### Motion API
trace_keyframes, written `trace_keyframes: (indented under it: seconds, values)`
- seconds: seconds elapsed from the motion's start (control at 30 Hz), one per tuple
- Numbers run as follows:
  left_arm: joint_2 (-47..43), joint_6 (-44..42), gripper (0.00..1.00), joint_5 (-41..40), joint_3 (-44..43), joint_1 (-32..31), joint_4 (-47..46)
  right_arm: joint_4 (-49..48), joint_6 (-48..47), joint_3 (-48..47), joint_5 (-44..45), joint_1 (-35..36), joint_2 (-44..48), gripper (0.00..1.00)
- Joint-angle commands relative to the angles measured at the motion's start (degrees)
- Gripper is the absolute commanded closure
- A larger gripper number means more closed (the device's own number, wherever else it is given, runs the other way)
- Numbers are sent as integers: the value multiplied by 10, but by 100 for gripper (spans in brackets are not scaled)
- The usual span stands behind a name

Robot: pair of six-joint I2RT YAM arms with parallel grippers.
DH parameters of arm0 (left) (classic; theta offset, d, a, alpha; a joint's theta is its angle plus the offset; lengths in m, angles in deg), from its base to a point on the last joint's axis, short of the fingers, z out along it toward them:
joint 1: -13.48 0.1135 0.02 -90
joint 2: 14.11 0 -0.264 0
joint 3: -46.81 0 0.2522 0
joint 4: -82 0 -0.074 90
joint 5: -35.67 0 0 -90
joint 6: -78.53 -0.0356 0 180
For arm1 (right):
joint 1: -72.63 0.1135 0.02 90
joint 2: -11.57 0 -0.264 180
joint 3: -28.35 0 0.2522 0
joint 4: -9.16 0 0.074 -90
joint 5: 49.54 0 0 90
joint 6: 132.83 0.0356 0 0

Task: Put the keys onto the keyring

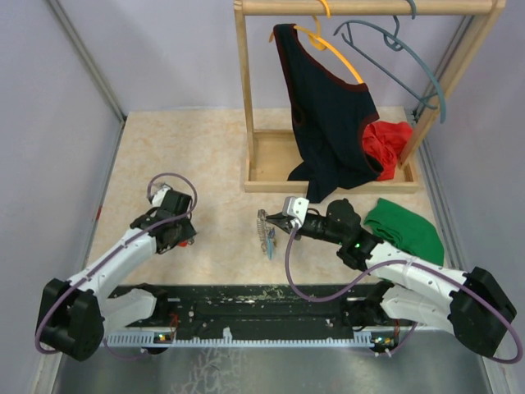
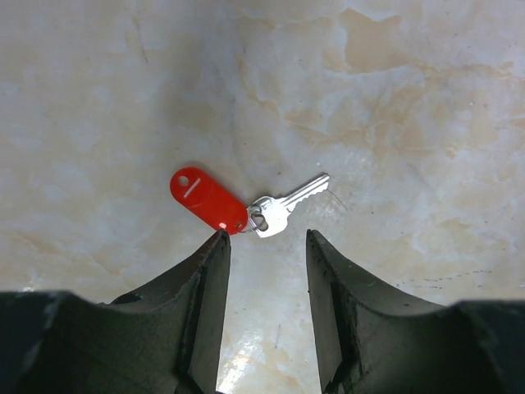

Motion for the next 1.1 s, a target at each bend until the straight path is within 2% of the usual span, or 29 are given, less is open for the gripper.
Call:
trace_keyframes:
  seconds: [0.0, 0.17, 0.33, 0.8, 1.07]
  values:
    - [14, -49, 51, 8, 7, 16, -14, -36, -3, -16, -3, 5, 7, 100]
    - [36, -81, 52, 32, 10, 34, -39, -35, -4, -16, -4, 5, 7, 100]
    - [58, -94, 58, 63, 22, 52, -62, -35, -4, -16, -4, 5, 7, 100]
    - [86, -75, 85, 184, 30, 51, -102, -35, -4, -17, -4, 5, 6, 100]
    - [103, -80, 98, 202, 11, 45, -117, -35, -4, -17, -5, 5, 6, 100]
